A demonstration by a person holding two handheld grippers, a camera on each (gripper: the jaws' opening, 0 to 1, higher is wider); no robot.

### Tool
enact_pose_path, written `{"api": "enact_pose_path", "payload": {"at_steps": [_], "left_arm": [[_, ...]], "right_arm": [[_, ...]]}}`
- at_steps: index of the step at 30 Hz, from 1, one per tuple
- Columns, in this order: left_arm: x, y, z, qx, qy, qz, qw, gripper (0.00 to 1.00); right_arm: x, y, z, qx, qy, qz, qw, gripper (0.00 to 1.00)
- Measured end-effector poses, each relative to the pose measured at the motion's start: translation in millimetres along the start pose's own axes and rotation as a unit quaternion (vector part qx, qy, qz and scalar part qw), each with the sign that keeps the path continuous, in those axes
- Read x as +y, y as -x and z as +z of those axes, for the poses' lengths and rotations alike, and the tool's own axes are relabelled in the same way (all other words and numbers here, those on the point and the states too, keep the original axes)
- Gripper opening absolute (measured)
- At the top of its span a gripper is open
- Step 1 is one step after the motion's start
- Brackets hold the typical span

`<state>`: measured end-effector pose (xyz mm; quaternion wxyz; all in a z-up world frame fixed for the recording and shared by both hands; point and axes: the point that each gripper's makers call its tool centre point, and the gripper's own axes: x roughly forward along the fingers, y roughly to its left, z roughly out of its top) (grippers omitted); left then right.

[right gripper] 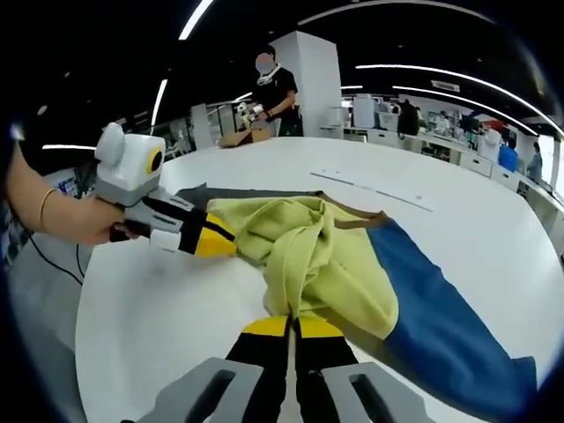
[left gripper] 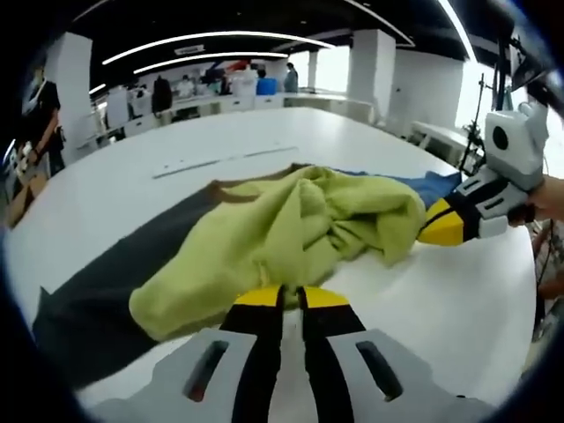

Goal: Fold the garment on the visible template until the final outline fits inside the template.

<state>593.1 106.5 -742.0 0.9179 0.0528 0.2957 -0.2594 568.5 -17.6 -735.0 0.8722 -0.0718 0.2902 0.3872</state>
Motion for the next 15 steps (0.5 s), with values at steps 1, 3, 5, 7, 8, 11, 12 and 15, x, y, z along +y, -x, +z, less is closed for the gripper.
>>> {"api": "enact_pose_path", "payload": {"at_steps": [1,3,5,7,8,11,12,15], "left_arm": [[-0.4,1.3,0.5,-0.001,0.0,-0.003,1.0,0.0],[-0.9,3.6,0.6,0.0,-0.003,-0.006,1.0,0.0],[-0.8,5.1,0.6,0.001,-0.013,-0.01,0.9999,0.0],[0.0,7.2,1.1,0.0,-0.013,-0.012,0.9998,0.0],[-0.5,9.0,2.4,-0.002,-0.011,-0.016,0.9998,0.0],[-2.0,15.2,6.4,-0.007,-0.013,-0.023,0.9996,0.0],[-2.5,17.7,7.4,-0.008,-0.012,-0.025,0.9996,0.0],[-2.8,27.3,10.9,-0.012,-0.008,-0.033,0.9993,0.0]], "right_arm": [[0.4,0.2,-0.1,0.0,0.0,0.0,1.0,0.0],[0.8,0.6,0.5,-0.003,0.0,0.001,1.0,0.0],[0.7,0.8,0.6,-0.003,-0.001,0.001,1.0,0.0],[0.5,2.1,2.3,-0.005,-0.003,0.0,1.0,0.0],[0.6,2.9,3.1,-0.006,-0.004,0.0,1.0,0.0],[0.4,7.0,7.5,-0.013,-0.008,-0.002,0.9999,0.0],[0.4,8.3,8.7,-0.015,-0.008,-0.003,0.9999,0.0],[-1.1,12.8,12.3,-0.021,-0.011,-0.007,0.9997,0.0]]}}
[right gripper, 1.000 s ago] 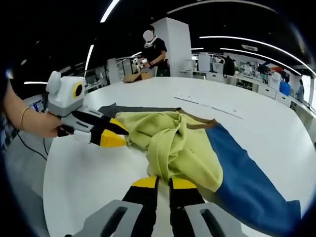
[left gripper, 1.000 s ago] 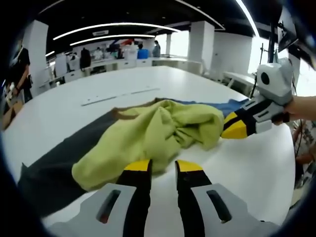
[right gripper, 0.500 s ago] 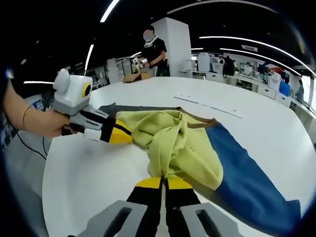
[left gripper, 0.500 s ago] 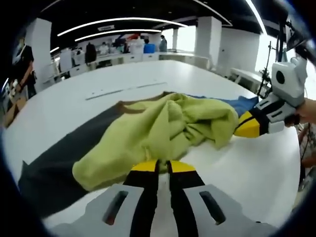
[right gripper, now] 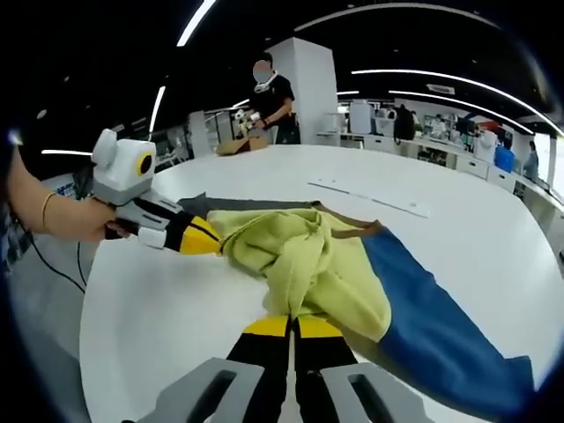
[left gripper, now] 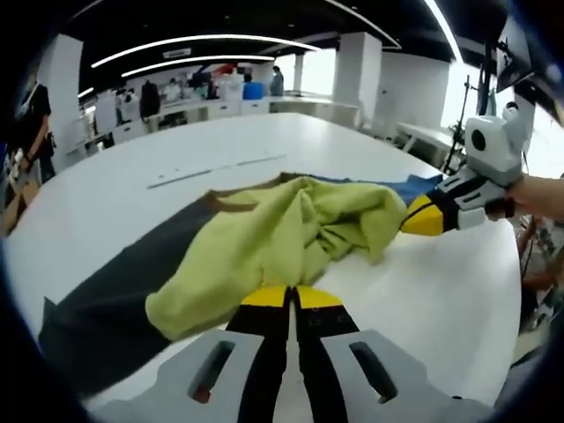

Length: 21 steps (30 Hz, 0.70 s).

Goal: Fold the garment on the visible template until the final outline fits inside the template.

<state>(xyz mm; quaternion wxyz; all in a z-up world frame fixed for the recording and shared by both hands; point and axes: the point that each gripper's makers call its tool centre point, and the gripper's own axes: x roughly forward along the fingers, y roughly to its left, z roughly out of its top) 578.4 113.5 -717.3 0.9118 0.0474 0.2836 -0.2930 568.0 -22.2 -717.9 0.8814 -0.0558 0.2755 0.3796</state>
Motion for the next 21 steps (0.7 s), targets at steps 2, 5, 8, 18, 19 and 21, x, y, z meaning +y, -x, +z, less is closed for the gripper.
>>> {"api": "enact_pose_path", "payload": {"at_steps": [2,5,8,18,19,21], "left_arm": [[0.9,4.3,2.1,-0.002,0.0,-0.001,1.0,0.0],[4.2,11.1,9.9,-0.013,0.016,0.001,0.9998,0.0],[3.7,19.0,17.0,-0.023,0.021,-0.001,0.9995,0.0],[10.6,34.3,31.7,-0.045,0.025,0.007,0.9986,0.0],[10.1,35.4,35.9,-0.053,0.031,0.002,0.9981,0.0],[10.8,37.4,39.2,-0.052,0.026,0.004,0.9983,0.0]], "right_arm": [[-0.6,1.9,1.9,-0.005,-0.011,0.001,0.9999,0.0],[-2.9,6.9,4.8,-0.008,-0.015,-0.004,0.9999,0.0],[-3.0,11.9,9.4,-0.015,-0.018,-0.007,0.9997,0.0],[-4.0,22.6,44.1,-0.053,0.004,-0.02,0.9984,0.0],[-4.5,24.2,48.0,-0.054,0.004,-0.022,0.9983,0.0],[-5.4,25.0,51.6,-0.054,0.011,-0.026,0.9982,0.0]]}}
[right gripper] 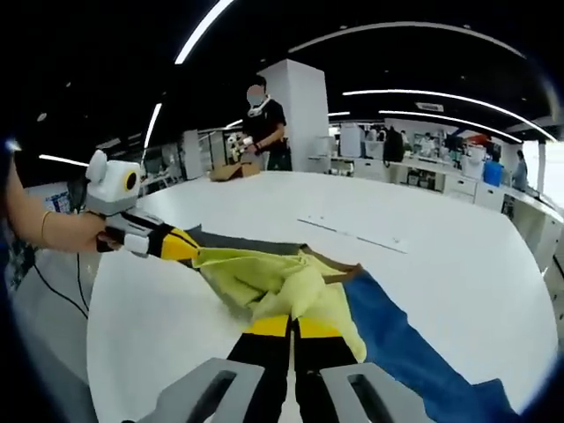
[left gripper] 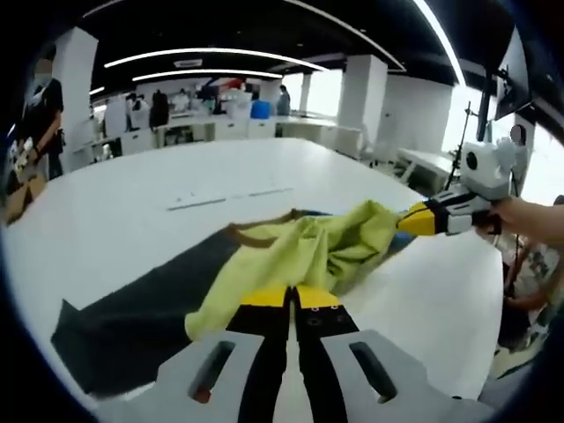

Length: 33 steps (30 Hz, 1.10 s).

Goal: Fold the garment on the visible template until the final outline fits inside the template.

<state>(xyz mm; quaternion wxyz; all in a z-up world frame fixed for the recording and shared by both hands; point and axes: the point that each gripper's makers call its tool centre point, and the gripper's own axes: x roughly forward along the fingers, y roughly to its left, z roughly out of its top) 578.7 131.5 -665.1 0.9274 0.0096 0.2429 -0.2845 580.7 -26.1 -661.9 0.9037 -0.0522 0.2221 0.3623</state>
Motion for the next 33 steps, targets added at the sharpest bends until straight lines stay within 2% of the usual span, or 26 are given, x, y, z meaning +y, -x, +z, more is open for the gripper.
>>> {"api": "enact_pose_path", "payload": {"at_steps": [6,13,19,27,33], "left_arm": [[-3.0,9.7,9.8,-0.01,-0.006,-0.008,0.9999,0.0],[-4.6,29.8,15.2,-0.011,-0.012,-0.015,0.9998,0.0],[-10.1,48.0,16.6,-0.012,-0.004,-0.024,0.9996,0.0],[-16.7,75.7,7.5,-0.009,0.0,-0.032,0.9994,0.0],[-25.5,94.7,-9.7,-0.002,-0.001,-0.044,0.999,0.0]], "right_arm": [[0.5,7.6,1.8,0.011,0.017,-0.002,0.9998,0.0],[2.3,28.4,6.2,0.013,0.026,-0.002,0.9996,0.0],[11.4,44.2,2.3,0.025,0.044,0.004,0.9987,0.0],[28.7,61.0,-18.7,0.058,0.079,0.015,0.9951,0.0],[45.2,68.9,-40.6,0.072,0.067,0.028,0.9948,0.0]]}}
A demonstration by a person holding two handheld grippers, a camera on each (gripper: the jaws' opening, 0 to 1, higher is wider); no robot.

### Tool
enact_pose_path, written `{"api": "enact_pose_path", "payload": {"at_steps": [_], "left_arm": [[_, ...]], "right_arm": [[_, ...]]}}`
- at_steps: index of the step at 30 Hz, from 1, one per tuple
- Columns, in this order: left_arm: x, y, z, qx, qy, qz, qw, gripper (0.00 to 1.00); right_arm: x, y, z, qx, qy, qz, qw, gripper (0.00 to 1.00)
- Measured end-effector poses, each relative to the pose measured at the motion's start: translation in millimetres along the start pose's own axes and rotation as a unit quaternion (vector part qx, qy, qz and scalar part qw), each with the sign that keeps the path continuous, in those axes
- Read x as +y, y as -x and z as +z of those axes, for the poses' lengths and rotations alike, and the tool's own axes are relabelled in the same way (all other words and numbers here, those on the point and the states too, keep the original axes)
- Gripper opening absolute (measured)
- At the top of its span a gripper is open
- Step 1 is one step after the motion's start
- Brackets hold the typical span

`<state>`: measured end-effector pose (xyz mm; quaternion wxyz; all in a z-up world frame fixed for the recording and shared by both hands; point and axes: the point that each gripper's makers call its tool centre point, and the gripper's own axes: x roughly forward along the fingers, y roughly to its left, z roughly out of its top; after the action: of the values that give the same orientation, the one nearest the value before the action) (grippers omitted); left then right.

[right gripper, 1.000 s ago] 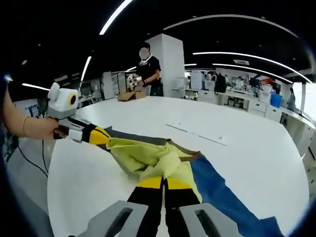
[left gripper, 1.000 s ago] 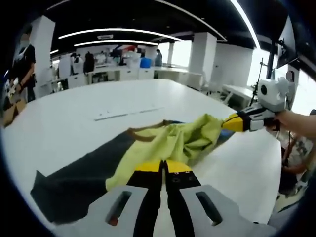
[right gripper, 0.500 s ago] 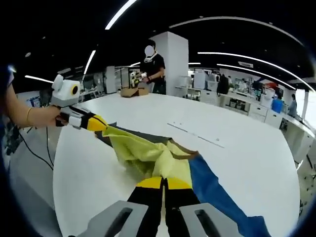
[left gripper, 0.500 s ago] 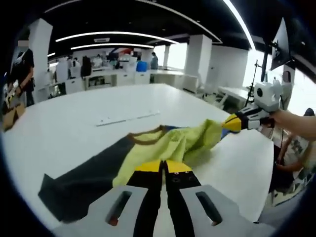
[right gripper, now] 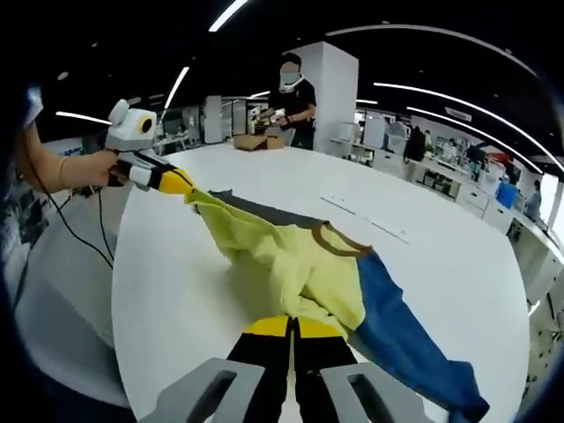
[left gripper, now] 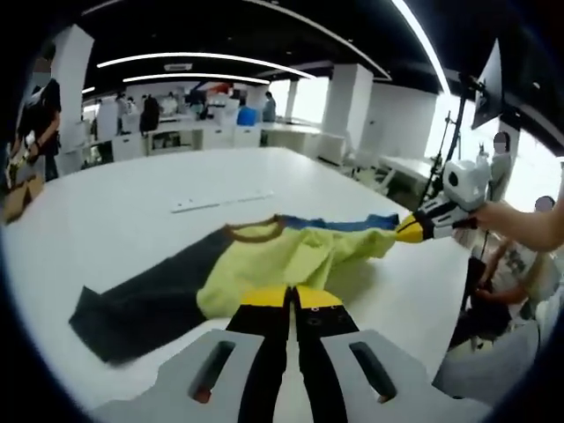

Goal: Fold the garment on the visible template until the final outline fits inside the template.

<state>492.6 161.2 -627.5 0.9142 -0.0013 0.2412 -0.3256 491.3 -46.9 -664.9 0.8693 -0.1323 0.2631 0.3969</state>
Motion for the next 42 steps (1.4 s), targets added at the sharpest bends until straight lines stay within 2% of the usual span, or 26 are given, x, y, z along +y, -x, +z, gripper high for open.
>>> {"api": "enact_pose_path", "payload": {"at_steps": [5,12,14,18,19,27,32,42], "left_arm": [[-6.1,10.1,-18.7,0.012,-0.003,-0.011,0.9999,0.0],[-13.3,16.5,-57.2,0.047,-0.013,-0.016,0.9987,0.0],[-13.0,17.9,-72.7,0.067,-0.025,-0.015,0.9973,0.0],[-14.1,18.0,-88.3,0.081,-0.022,-0.015,0.9963,0.0],[-11.8,18.6,-96.4,0.095,-0.028,-0.009,0.9951,0.0],[-14.8,16.9,-131.6,0.148,-0.047,0.0,0.9878,0.0],[-15.1,16.0,-144.1,0.167,-0.048,0.004,0.9848,0.0],[-14.0,17.0,-147.9,0.173,-0.048,0.013,0.9837,0.0]], "right_arm": [[13.5,-0.4,-15.0,0.011,-0.01,0.01,0.9998,0.0],[29.9,-1.9,-43.7,0.043,-0.005,0.019,0.9989,0.0],[32.5,-2.9,-49.7,0.046,-0.01,0.02,0.9987,0.0],[37.0,-5.9,-62.0,0.057,-0.017,0.02,0.998,0.0],[37.8,-6.9,-65.5,0.059,-0.018,0.019,0.9979,0.0],[40.7,-11.6,-84.4,0.08,-0.019,0.015,0.9965,0.0],[42.1,-13.2,-87.0,0.084,-0.022,0.015,0.9961,0.0],[43.4,-13.7,-90.3,0.082,-0.013,0.016,0.9964,0.0]]}}
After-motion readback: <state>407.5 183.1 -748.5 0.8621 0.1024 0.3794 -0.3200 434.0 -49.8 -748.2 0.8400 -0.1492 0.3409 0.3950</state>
